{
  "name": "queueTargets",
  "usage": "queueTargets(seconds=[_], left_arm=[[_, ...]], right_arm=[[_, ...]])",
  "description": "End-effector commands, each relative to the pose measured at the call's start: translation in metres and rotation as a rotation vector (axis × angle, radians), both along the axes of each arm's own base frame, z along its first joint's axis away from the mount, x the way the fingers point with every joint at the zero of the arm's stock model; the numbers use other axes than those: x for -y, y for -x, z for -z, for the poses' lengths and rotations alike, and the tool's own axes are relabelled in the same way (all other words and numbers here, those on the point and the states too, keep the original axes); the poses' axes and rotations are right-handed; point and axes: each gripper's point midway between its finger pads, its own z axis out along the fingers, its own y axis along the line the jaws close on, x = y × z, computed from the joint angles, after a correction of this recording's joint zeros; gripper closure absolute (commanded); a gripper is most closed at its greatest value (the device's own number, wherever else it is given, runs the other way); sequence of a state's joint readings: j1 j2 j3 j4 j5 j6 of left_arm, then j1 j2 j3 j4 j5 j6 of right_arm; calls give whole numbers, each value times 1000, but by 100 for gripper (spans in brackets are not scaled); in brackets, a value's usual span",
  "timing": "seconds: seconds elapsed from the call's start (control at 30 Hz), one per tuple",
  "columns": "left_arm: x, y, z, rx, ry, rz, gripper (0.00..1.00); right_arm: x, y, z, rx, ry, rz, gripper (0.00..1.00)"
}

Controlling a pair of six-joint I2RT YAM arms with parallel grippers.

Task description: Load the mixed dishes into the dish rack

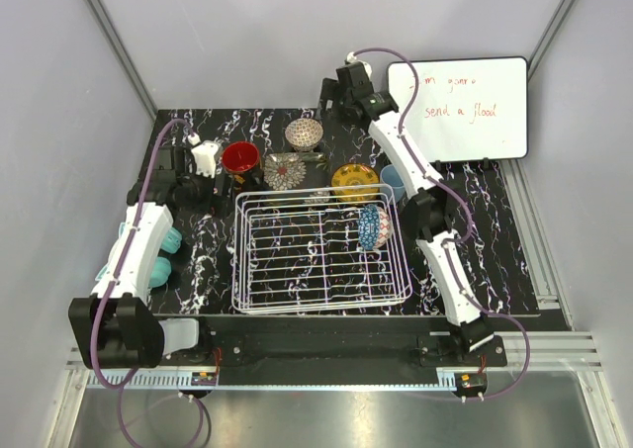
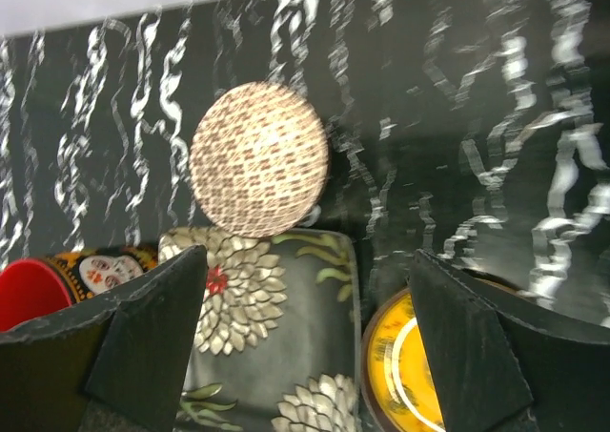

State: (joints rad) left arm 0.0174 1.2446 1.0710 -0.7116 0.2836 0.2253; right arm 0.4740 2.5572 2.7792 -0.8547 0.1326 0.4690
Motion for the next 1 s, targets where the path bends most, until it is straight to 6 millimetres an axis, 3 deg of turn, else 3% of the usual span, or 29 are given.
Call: queueTargets(seconds=[0.0,0.17,0.27,0.77,0.97], left_arm=[[3,1,-9,44,-12,28,3],[5,3,-5,35,-6,31,3],[3,2,-4,36,-11,26,3],[-4,3,-7,21,-48,8,3],[-8,2,-11,15,-70,2,3]], right_arm=[[-22,-14,-12,43,-153,-59,6],[-19,-18,42,-67,-162,-51,7],[-20,-23,62,-88,-171,-52,8],[-23,-35,104,-142,-249,-63,13],[-30,-41,109,-128,-296,-68,16]])
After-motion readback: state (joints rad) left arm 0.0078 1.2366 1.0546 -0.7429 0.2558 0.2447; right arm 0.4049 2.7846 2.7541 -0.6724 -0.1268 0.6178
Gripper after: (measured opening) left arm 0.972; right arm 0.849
